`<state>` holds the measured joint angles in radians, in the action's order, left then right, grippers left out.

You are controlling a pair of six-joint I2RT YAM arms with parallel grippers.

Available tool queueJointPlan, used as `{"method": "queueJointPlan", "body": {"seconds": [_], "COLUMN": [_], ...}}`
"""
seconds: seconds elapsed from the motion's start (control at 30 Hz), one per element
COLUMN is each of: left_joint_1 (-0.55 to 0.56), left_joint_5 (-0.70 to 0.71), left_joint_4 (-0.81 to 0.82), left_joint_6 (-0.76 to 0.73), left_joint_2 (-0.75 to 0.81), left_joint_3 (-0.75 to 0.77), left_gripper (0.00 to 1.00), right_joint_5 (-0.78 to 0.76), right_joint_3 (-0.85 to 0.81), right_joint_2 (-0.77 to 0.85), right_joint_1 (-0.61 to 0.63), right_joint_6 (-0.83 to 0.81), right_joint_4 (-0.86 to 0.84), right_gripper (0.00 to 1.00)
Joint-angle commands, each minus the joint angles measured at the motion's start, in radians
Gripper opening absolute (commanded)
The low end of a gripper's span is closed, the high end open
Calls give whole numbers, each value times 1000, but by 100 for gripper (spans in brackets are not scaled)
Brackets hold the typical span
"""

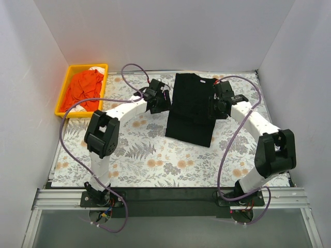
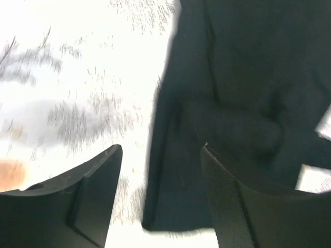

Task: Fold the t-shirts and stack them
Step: Fold the tshirt

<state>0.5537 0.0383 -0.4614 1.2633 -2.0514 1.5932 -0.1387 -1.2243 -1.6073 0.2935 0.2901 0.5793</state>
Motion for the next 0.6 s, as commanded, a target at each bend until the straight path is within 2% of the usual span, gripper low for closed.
{"method": "queueJointPlan", "body": {"seconds": [0.0, 0.03, 0.07, 0.17, 0.43, 0.57], "left_joint_1": [43, 54, 75, 116, 144, 144], "left_joint_5": [15, 8, 3, -12, -21, -26], "left_joint_4": [-6, -2, 0, 20, 55, 66], "left_joint_6": [33, 50, 54, 65, 111, 102], "left_joint_2": [197, 223, 230, 226, 152, 114], "left_joint_3": [-65, -85, -120, -173, -263, -283], "left_gripper": [54, 51, 41, 28, 12, 11], "right_joint_5": [46, 50, 51, 71, 65, 13], "right_joint_3": [-27, -23, -15, -11, -32, -70], "right_joint_2": [56, 53, 50, 11, -143, -219], "right_joint_1": [87, 104, 119, 163, 200, 199], "right_joint_6": [-22, -22, -20, -17, -29, -61], "right_joint_4": [-21, -28, -42, -56, -101, -108], "right_gripper": [37, 33, 31, 28, 26, 25]}}
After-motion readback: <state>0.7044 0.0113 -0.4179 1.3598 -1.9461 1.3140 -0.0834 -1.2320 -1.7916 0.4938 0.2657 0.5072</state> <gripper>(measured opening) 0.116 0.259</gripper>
